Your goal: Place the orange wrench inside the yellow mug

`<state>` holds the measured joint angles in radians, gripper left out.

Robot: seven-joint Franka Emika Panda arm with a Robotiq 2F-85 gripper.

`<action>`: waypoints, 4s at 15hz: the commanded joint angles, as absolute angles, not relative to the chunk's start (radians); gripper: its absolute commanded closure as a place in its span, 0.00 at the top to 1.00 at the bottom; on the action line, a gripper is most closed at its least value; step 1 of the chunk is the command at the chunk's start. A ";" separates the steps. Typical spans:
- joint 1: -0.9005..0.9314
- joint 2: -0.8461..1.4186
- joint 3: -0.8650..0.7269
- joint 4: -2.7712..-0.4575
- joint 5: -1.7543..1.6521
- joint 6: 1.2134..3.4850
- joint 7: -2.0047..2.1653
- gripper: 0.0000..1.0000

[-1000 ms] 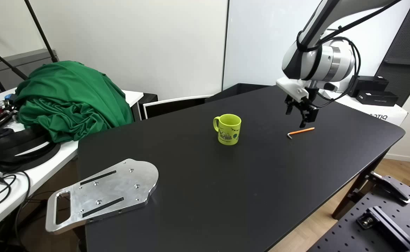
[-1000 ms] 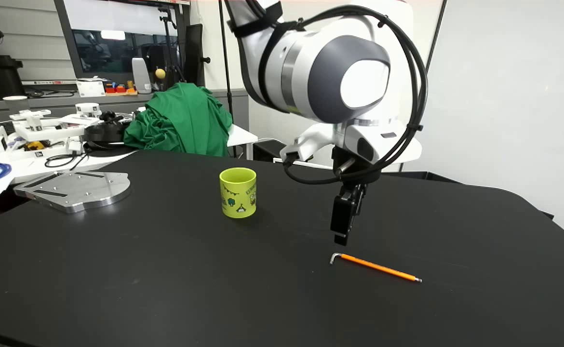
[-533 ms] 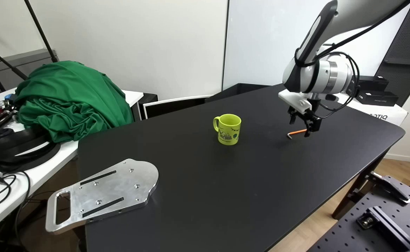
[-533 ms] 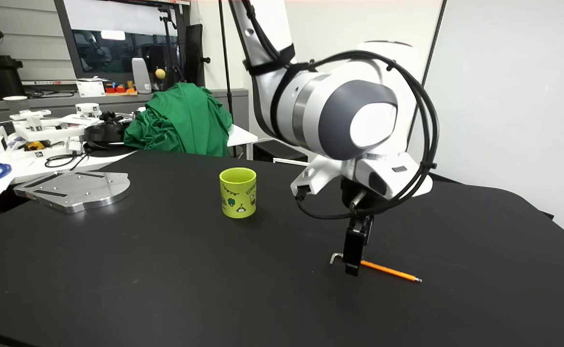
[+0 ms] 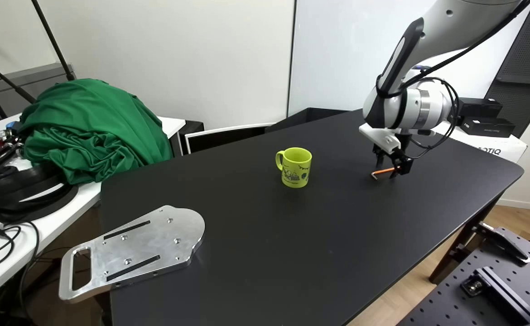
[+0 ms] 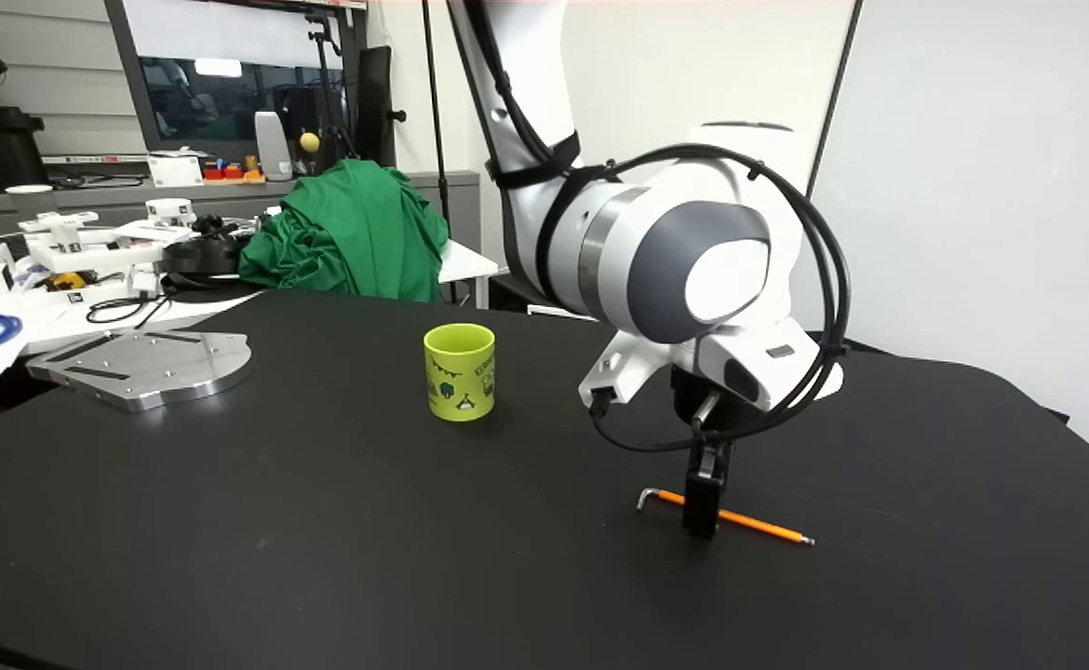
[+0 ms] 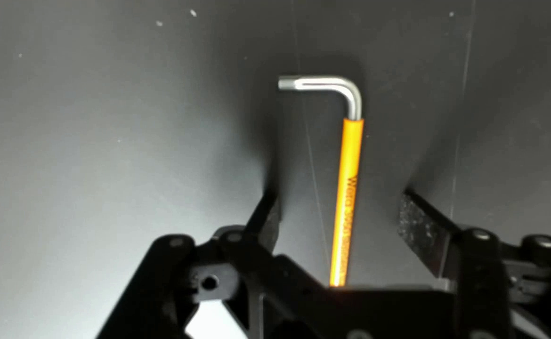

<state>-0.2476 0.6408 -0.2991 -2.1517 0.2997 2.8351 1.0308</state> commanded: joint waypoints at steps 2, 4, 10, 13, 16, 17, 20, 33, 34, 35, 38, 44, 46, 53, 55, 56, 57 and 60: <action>-0.210 0.682 -0.336 -2.109 0.311 2.856 1.057 0.32; -0.197 0.695 -0.364 -2.092 0.307 2.862 1.078 0.18; -0.164 0.738 -0.452 -2.028 0.302 2.841 1.161 0.02; -0.150 0.702 -0.465 -2.019 0.301 2.762 1.201 0.02; -0.155 0.637 -0.432 -2.013 0.307 2.642 1.237 0.02; -0.155 0.611 -0.417 -2.010 0.307 2.597 1.247 0.02; -0.176 0.520 -0.353 -1.996 0.335 2.445 1.270 0.02; -0.335 0.406 -0.226 -1.861 0.780 1.793 1.167 0.02; -0.343 0.420 -0.225 -1.849 0.819 1.744 1.143 0.02; -0.350 0.432 -0.223 -1.837 0.859 1.703 1.107 0.02; -0.360 0.476 -0.216 -1.798 0.969 1.593 1.001 0.02; -0.330 0.579 -0.204 -1.719 1.058 1.475 0.902 0.02; -0.322 0.621 -0.203 -1.691 1.067 1.468 0.897 0.02; -0.311 0.747 -0.187 -1.597 1.114 1.468 0.874 0.02; -0.315 0.777 -0.174 -1.569 1.136 1.456 0.863 0.02; -0.314 0.789 -0.170 -1.558 1.144 1.457 0.855 0.02; -0.312 0.802 -0.166 -1.549 1.153 1.456 0.849 0.02; -0.307 0.834 -0.164 -1.533 1.154 1.465 0.827 0.02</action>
